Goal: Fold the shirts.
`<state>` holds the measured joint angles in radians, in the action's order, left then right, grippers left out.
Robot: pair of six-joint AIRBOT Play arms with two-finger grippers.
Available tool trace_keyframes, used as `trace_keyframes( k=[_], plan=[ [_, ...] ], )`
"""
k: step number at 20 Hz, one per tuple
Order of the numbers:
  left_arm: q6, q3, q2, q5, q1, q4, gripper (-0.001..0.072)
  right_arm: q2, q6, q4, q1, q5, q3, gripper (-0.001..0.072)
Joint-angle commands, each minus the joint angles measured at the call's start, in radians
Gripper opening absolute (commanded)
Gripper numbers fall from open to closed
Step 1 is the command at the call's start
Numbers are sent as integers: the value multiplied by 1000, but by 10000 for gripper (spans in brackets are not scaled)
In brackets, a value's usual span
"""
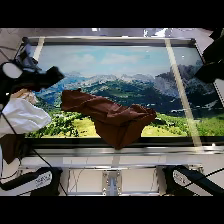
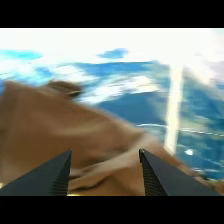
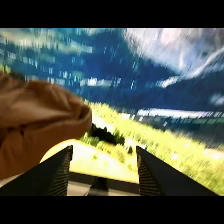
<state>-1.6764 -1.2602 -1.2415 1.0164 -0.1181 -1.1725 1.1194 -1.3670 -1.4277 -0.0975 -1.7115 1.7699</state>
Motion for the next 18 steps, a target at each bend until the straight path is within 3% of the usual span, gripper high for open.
trace_keyframes(
  k=[1,6,10,11,12,18],
  plan=[
    [-42,175,99,72,-156,-137,503,-3,-35,92,0,-28,-267,434],
    [-21,505,212,-57,-160,-80,503,-83,-36,392,0,198,-840,436],
    [-21,530,214,-123,-160,97,503,-156,-37,671,1,358,-1217,477],
    [-21,530,212,-149,-156,146,503,-157,-35,740,6,380,-1284,545],
    [-21,530,210,-172,-152,189,503,-157,-34,788,20,419,-1344,564],
    [-21,530,210,-194,-127,261,504,-156,-78,853,209,703,-1469,562]
  ],
)
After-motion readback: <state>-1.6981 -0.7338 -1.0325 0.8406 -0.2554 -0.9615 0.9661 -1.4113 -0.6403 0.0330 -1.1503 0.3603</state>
